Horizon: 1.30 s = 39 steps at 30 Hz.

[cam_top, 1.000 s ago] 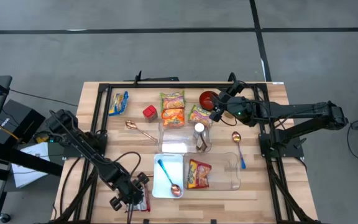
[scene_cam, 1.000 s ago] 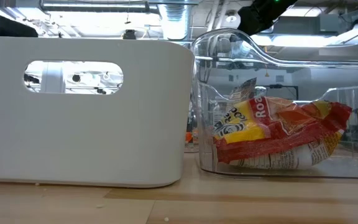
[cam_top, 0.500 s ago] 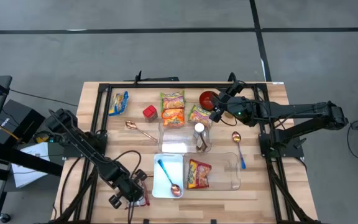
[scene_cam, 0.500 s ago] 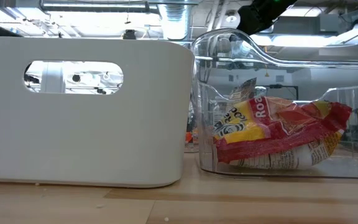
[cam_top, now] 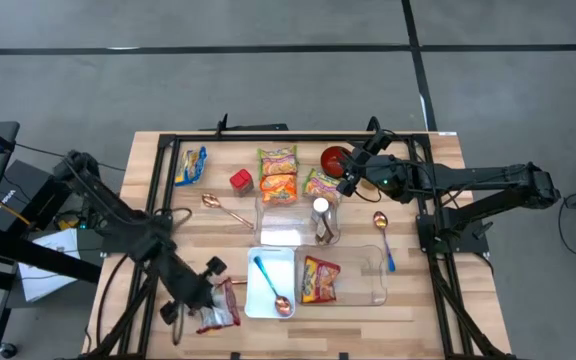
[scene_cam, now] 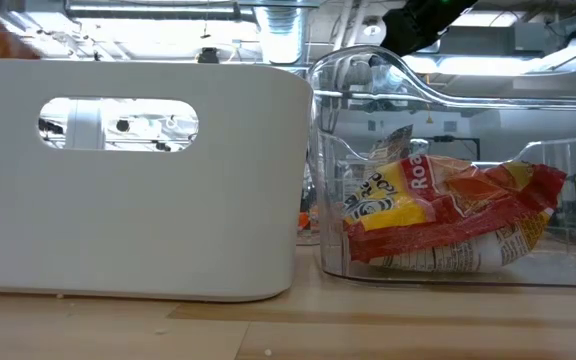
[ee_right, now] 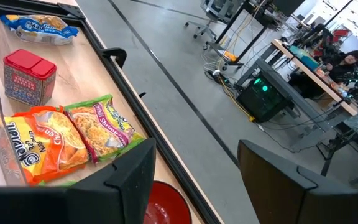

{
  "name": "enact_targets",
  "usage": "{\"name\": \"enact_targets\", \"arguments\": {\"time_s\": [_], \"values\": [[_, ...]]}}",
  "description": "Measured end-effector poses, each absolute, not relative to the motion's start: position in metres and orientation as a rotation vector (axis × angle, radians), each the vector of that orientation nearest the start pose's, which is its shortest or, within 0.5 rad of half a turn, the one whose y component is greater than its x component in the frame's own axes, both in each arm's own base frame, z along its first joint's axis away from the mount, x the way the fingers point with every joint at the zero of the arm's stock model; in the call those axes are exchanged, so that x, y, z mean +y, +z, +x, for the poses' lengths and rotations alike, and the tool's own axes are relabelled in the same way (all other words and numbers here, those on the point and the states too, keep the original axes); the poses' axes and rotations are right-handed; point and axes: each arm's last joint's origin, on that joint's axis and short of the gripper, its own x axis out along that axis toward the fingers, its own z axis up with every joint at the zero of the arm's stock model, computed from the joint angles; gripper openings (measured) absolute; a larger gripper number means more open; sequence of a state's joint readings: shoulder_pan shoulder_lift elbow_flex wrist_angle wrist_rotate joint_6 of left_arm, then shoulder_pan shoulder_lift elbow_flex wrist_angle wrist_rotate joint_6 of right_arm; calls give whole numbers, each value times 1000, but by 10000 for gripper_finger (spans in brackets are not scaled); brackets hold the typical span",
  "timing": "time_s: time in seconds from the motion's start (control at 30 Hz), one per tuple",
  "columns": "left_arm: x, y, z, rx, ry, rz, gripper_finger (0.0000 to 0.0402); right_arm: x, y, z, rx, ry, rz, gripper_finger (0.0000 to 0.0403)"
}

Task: Pick & Place Food Item
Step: Put the red noodle pack into the bottom transparent bin

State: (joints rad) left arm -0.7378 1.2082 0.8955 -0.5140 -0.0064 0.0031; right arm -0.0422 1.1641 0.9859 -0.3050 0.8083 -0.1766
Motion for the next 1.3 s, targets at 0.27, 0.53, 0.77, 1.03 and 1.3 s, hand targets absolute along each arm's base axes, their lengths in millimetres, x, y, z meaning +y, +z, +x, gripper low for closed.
{"name": "enact_targets", "arguments": {"time_s": [0.27,0.53,0.77,1.03,1.3], "values": [[-127,279,191,667,-614,387,1,-31,321,244,542,-789,-363,221],[-84,272,225,695,-576,456,0,-31,321,235,588,-779,-378,221],[-69,291,263,639,-599,564,0,-29,323,218,622,-764,-328,221],[-64,305,316,626,-613,669,1,-27,321,197,680,-744,-239,221],[-62,303,362,624,-611,720,1,-23,317,181,737,-764,-152,221]]}}
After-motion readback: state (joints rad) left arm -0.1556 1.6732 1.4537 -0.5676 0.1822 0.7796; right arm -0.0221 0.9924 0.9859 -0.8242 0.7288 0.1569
